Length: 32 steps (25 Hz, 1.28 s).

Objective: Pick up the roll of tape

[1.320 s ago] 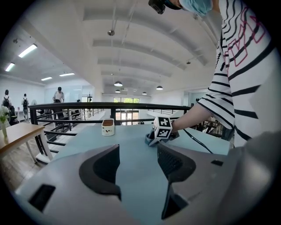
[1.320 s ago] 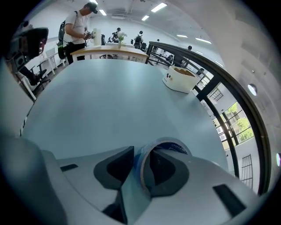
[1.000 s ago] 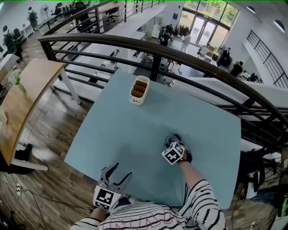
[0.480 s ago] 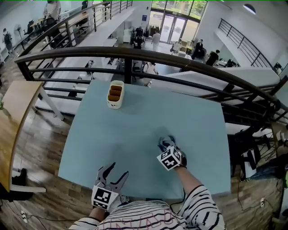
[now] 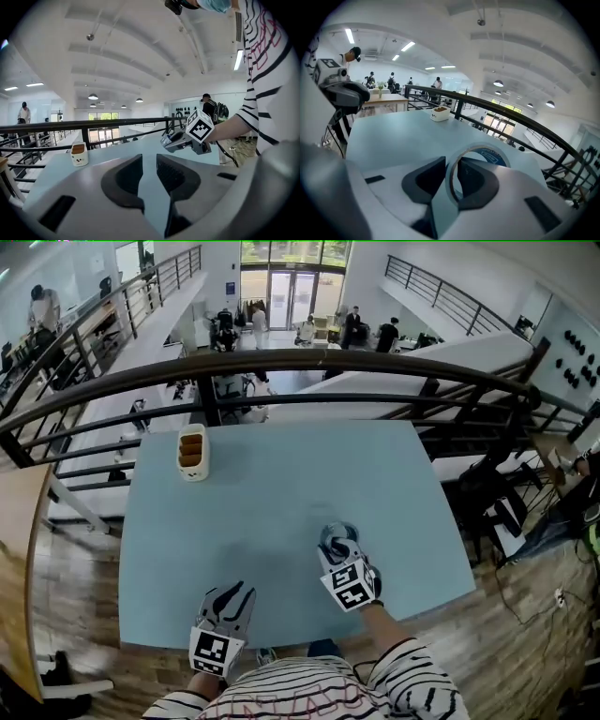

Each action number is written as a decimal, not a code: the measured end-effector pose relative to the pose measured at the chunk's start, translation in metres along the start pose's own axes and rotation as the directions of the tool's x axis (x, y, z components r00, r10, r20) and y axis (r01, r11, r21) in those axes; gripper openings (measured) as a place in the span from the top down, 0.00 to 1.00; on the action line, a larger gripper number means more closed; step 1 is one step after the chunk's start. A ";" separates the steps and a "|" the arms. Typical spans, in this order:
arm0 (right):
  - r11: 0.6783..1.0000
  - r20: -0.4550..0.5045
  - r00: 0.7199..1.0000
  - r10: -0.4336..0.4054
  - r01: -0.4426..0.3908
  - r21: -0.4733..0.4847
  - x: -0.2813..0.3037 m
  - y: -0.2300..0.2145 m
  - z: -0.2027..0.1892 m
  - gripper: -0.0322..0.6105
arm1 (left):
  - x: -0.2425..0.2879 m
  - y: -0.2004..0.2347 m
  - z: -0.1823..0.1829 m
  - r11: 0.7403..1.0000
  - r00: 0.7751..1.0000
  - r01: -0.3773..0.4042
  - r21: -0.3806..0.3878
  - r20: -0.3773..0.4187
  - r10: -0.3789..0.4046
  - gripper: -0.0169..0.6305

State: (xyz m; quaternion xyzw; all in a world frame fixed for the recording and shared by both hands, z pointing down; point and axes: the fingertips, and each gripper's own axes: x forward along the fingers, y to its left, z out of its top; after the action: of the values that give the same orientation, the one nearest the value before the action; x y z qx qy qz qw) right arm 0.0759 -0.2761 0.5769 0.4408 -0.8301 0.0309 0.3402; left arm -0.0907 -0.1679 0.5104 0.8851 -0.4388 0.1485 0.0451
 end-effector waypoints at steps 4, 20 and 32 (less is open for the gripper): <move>0.994 0.063 0.996 -0.062 0.056 0.094 -0.032 0.002 0.000 0.80 | 0.002 -0.005 -0.002 0.999 0.999 0.040 0.019 -0.001 -0.040 0.88; 0.910 0.170 0.948 -0.269 0.193 0.367 -0.144 0.009 -0.039 0.81 | 0.023 -0.055 -0.005 0.974 0.977 0.212 0.081 0.002 -0.213 0.93; 0.859 0.170 0.923 -0.345 0.238 0.453 -0.180 0.025 -0.048 0.81 | 0.020 -0.065 -0.001 0.959 0.965 0.260 0.111 0.013 -0.263 0.93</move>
State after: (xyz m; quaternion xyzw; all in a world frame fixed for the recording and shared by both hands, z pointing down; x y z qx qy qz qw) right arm 0.1517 -0.1163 0.5138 0.6257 -0.7619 0.1035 0.1315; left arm -0.0286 -0.1434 0.5201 0.9384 -0.3098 0.1528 0.0100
